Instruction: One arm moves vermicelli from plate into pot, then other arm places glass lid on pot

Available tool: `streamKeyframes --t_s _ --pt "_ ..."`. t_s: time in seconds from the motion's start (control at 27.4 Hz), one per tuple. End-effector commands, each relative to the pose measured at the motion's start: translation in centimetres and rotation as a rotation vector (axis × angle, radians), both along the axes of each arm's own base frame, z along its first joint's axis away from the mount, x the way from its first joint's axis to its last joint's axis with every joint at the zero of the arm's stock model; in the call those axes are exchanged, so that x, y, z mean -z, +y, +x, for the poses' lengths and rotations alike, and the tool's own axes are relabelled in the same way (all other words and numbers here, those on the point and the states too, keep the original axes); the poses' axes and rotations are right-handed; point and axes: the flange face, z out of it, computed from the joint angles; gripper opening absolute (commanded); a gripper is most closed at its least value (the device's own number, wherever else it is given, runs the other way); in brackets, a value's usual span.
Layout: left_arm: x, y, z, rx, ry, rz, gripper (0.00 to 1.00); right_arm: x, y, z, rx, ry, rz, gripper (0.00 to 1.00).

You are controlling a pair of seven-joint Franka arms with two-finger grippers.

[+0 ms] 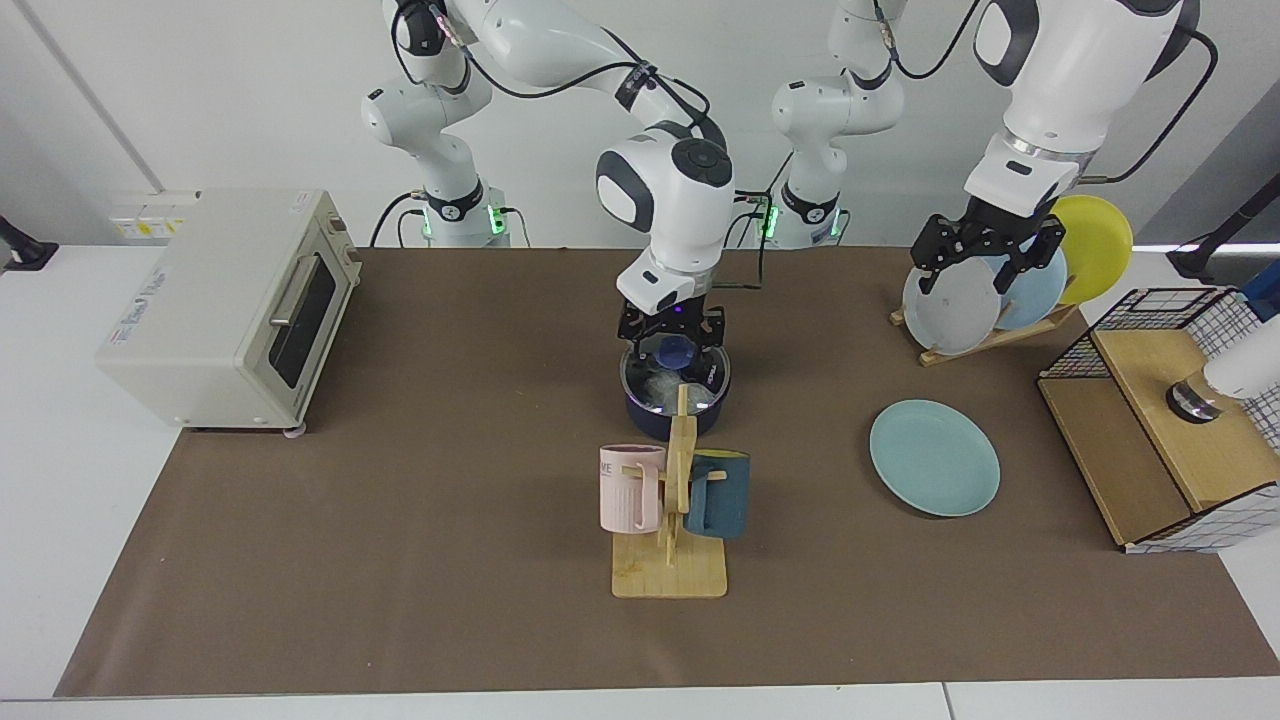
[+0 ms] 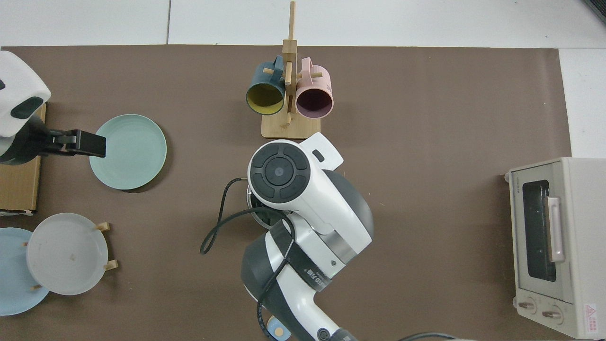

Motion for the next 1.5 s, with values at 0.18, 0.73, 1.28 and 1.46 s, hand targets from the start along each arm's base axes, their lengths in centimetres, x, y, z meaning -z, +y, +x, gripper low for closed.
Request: streamKeyframes --t_s 0.18,0.73,1.28,1.46 --pt "-0.2 0.1 -0.7 0.005 -0.001 -0.008 1.00 -2.2 -1.6 0.1 0.053 -0.008 0.010 0.98" --pt "-0.2 0.2 -0.9 0.003 0.006 -0.007 1.00 -13.9 -15.0 3.4 0.107 -0.057 0.010 0.98" --pt "-0.1 1.7 -1.3 -0.012 0.029 -0.005 1.00 -19.8 -32.3 5.0 0.016 -0.119 -0.003 0.98" --pt "-0.1 1.7 -1.2 -0.020 0.025 -0.010 1.00 -20.2 -33.4 3.7 0.026 -0.070 -0.009 0.98"
